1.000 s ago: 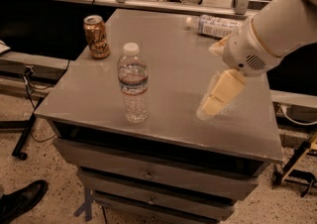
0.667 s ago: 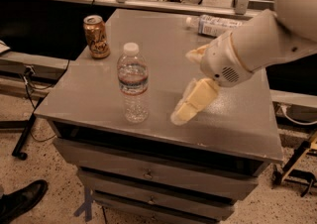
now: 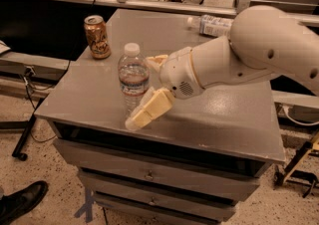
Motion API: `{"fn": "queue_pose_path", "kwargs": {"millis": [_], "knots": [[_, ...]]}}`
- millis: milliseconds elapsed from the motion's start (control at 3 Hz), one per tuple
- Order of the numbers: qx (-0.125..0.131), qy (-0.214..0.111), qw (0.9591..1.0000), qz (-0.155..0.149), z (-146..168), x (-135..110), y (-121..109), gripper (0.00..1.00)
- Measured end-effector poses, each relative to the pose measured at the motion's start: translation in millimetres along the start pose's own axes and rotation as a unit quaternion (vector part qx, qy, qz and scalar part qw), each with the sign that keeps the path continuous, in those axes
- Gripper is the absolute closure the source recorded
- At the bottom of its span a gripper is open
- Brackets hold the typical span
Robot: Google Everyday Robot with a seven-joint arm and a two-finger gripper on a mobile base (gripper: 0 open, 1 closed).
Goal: Move water bottle near blue plastic bottle
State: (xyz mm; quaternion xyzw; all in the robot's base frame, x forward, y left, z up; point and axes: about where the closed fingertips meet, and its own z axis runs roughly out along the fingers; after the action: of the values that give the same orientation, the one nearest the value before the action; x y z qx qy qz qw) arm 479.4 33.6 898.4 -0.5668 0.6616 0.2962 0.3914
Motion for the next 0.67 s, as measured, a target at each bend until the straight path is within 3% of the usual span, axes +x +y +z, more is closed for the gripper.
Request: {"fn": "queue_pose_path", "kwargs": {"millis": [333,667], "knots": [[-0.005,-0.041,0.9991,0.006,19.6,-11.1,-3.7,0.15],[0.013,-0.065,0.9978,0.008,16.7,-19.8,-22.0,0.39]]}}
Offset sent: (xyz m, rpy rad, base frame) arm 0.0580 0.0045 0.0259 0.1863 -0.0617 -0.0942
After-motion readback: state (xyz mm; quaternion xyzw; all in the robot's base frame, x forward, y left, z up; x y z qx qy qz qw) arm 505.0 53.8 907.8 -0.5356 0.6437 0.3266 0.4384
